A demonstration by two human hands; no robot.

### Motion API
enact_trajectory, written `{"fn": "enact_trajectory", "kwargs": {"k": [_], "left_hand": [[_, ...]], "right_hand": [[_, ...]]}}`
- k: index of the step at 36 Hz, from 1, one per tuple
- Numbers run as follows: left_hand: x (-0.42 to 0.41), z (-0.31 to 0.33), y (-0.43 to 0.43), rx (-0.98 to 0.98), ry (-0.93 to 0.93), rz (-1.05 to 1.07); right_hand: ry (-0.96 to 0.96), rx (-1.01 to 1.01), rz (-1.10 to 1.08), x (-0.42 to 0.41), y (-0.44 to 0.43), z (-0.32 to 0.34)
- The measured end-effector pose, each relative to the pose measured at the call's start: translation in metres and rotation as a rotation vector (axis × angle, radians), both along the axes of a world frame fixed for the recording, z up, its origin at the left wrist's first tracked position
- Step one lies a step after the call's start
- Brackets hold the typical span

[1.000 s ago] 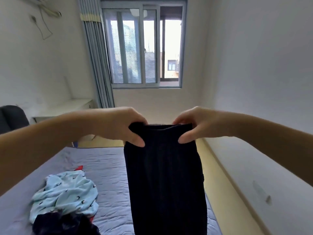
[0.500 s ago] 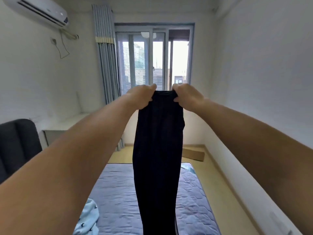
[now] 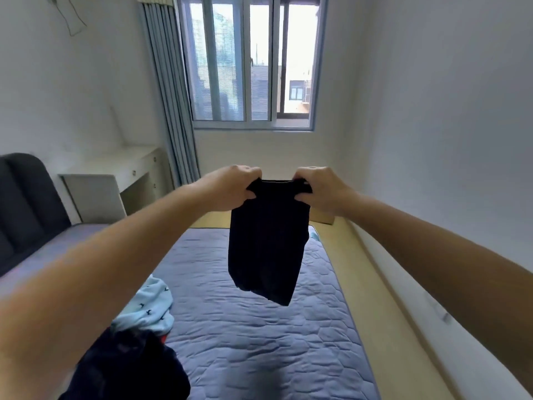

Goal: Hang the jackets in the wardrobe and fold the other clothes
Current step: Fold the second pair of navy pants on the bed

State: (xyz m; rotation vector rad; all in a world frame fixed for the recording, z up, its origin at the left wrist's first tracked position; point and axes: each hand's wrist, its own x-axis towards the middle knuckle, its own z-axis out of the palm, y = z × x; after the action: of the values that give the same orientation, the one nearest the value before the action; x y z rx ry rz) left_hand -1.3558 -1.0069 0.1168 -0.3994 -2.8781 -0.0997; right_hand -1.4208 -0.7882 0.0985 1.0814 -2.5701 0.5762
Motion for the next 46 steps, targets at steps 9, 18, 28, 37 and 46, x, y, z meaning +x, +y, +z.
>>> {"fn": "enact_trajectory", "kwargs": {"k": [9, 18, 28, 37, 46], "left_hand": [[0.089, -0.121, 0.002, 0.357, -0.302, -0.08], [0.104, -0.204, 0.012, 0.609, -0.615, -0.138], [0.055, -0.15, 0.014, 1.125, -0.431, -0.093], [0.027, -0.015, 0.031, 1.118, -0.06, -0.202], [0.015, 0.064, 0.021, 0.841, 0.315, -0.108]], "right_hand": [[-0.348, -0.001, 0.007, 0.098, 0.043, -0.105], [-0.674, 0.039, 0.026, 0.11, 0.059, -0.188], [-0.754, -0.495, -0.016, 0.068, 0.046, -0.128], [-0.585, -0.763, 0.016, 0.051, 0.014, 0.01], [-0.392, -0.713, 0.116, 0.055, 0.024, 0.081]]}}
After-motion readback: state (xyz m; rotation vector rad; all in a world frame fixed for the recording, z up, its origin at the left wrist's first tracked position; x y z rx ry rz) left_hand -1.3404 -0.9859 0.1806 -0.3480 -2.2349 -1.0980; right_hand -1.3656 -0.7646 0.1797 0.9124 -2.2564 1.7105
